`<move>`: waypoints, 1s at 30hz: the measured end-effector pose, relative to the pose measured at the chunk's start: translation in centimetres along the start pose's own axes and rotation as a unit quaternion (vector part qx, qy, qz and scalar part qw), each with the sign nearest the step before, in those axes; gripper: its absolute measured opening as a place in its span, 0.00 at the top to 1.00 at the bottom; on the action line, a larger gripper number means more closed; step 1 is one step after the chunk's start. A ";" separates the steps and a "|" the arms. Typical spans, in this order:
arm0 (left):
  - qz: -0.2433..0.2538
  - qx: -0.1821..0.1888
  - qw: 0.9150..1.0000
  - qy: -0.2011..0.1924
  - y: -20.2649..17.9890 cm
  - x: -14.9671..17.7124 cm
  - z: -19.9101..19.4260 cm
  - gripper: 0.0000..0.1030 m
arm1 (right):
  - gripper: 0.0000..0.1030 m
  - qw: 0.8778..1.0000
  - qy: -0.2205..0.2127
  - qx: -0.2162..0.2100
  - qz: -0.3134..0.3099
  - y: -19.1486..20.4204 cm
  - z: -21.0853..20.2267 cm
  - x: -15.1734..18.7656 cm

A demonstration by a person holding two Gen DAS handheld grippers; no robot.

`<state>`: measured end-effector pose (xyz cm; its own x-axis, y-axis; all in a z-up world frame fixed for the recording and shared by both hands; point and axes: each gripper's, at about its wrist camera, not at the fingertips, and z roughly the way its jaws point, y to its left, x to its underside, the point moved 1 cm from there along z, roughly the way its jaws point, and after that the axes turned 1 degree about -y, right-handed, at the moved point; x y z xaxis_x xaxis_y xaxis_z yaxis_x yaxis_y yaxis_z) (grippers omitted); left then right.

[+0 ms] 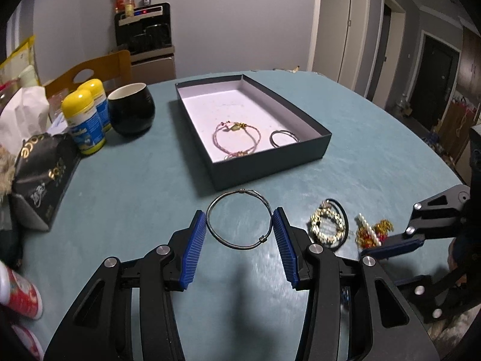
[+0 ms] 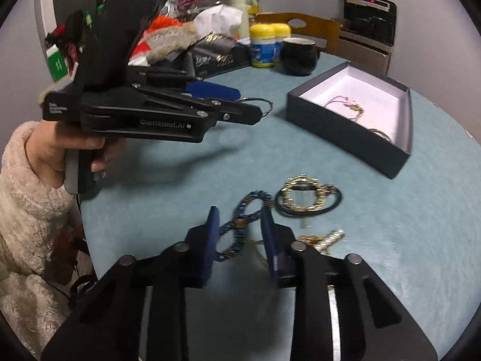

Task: Organize jewelry
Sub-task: 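Grasp the blue beaded bracelet with the right tool while the left tool holds the ring, then lower the ring into the box and open the left tool while the right tool carries the beaded bracelet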

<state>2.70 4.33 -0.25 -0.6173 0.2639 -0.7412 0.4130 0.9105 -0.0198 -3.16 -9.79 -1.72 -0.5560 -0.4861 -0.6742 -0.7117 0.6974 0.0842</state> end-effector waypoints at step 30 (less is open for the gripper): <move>0.014 0.014 0.999 -0.025 -0.4 -0.5 -1.0 0.53 | 0.93 0.993 -0.107 0.034 0.032 -4.0 -5.5 -4.8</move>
<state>2.16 4.16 0.77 -0.5712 0.2716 -0.7746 0.4480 0.8938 -0.0170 -0.01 -13.16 5.23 -0.4904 -0.3215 -0.8100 -0.6428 0.7610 0.0871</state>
